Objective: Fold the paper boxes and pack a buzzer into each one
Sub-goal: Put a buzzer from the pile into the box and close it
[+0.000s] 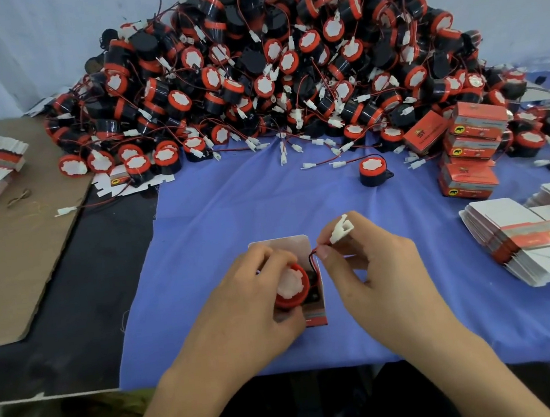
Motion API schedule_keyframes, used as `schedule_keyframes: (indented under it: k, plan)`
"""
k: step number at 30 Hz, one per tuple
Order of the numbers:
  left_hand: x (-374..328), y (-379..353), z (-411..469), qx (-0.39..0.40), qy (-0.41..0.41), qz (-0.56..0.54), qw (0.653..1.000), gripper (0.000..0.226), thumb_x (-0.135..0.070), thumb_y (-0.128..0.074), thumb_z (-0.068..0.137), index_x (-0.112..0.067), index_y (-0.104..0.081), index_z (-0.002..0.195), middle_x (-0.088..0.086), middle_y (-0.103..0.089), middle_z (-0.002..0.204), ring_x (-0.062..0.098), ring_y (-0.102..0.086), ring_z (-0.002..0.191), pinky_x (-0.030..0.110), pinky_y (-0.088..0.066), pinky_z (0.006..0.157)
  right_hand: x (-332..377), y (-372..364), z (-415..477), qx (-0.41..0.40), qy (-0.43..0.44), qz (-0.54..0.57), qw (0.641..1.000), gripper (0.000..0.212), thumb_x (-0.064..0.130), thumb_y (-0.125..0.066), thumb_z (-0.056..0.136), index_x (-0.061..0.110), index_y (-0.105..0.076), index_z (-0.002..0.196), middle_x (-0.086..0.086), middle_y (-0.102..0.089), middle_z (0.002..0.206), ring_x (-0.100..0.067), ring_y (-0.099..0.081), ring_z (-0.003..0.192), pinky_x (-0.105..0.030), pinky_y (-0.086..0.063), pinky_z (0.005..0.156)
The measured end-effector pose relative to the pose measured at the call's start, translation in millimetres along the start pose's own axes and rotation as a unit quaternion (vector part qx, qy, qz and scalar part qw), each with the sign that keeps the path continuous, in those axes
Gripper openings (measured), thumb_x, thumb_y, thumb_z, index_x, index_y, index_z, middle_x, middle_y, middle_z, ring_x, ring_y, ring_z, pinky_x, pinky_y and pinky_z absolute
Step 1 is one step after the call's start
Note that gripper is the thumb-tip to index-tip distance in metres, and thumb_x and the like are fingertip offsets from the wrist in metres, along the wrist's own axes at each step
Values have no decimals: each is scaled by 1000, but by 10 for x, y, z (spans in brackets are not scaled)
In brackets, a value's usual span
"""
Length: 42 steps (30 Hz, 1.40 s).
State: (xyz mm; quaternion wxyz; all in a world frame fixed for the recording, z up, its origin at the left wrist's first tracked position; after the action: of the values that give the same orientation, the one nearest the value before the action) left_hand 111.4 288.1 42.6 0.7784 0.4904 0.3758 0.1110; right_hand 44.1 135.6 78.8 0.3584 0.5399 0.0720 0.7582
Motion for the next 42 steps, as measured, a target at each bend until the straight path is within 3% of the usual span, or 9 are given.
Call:
schedule_keyframes:
  k: [8, 11, 19, 22, 26, 28, 32, 38, 42]
  plan:
    - [49, -200, -63, 26, -14, 114, 993, 27, -43, -48, 101, -29, -70, 106, -10, -44, 122, 16, -37, 119, 35, -53, 83, -227, -64, -8, 28, -76, -81, 993, 25, 16, -69, 92, 30, -52, 82, 15, -68, 78, -9, -67, 77, -15, -51, 64]
    - [1, -265, -102, -24, -31, 163, 986, 38, -44, -37, 102, -31, -73, 103, -8, -55, 110, 22, -42, 109, 36, -49, 82, -194, -125, -20, 63, -104, -89, 989, 16, 19, -64, 93, 26, -55, 82, 11, -69, 78, -10, -68, 77, -33, -58, 71]
    - [22, -389, -230, -108, -1, 199, 974, 23, -27, -74, 83, -32, -74, 105, 4, -63, 109, 36, -47, 111, 49, -48, 78, 72, -413, 96, 134, -63, -204, 968, 9, 11, -53, 93, 19, -51, 97, 3, -54, 87, -27, -52, 80, -37, -36, 63]
    - [34, -419, -252, -90, 16, 156, 984, 32, -26, -84, 79, -38, -69, 104, -4, -61, 110, 37, -49, 114, 48, -44, 83, 12, -513, 132, 132, -95, -215, 963, 16, 8, -51, 91, 20, -42, 97, 1, -54, 93, -30, -50, 82, -38, -33, 66]
    - [75, -478, -352, -114, 40, 85, 989, 27, -40, -47, 96, -39, -73, 103, -15, -63, 122, 35, -44, 131, 37, -29, 98, -126, -625, 28, 132, -103, -216, 962, 13, 11, -51, 93, 19, -41, 91, 2, -61, 87, -30, -58, 79, -39, -45, 63]
    - [113, -536, -394, -138, 46, 35, 989, 29, -38, -46, 98, -35, -75, 104, -18, -63, 126, 32, -39, 136, 32, -23, 101, -178, -687, -37, 149, -101, -227, 957, 17, 18, -51, 96, 23, -37, 88, 8, -52, 74, -24, -52, 69, -34, -34, 51]
    - [218, -628, -464, -208, 45, -42, 976, 14, -13, -79, 89, -21, -81, 100, -16, -66, 122, 33, -38, 132, 42, -47, 93, -176, -764, -55, 185, -66, -260, 946, 17, 35, -45, 104, 30, -35, 92, 13, -44, 74, -19, -45, 73, -31, -25, 53]
    - [353, -585, -586, -326, 80, -180, 925, 4, -13, -83, 82, -14, -81, 85, -22, -69, 104, 11, -56, 126, 17, -48, 97, -156, -785, -137, 219, 16, -320, 922, 32, 44, -25, 107, 27, -52, 99, 12, -63, 106, -15, -50, 106, -34, -31, 80]
    - [421, -569, -610, -345, 98, -246, 901, 13, -15, -81, 84, -26, -75, 88, -18, -71, 104, 7, -62, 125, 29, -54, 95, -188, -799, -103, 222, 15, -334, 916, 31, 40, -29, 106, 28, -57, 97, 12, -64, 103, -15, -51, 103, -32, -28, 76]
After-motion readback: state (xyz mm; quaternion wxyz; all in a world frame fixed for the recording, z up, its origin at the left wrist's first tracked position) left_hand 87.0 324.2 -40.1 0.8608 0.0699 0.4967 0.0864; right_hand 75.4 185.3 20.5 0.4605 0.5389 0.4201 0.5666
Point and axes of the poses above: each hand's wrist, its own z-axis towards the middle knuckle, its own y-axis out of the back of the hand, x = y × z, the point moved 5 cm from there along z, towards the middle knuckle
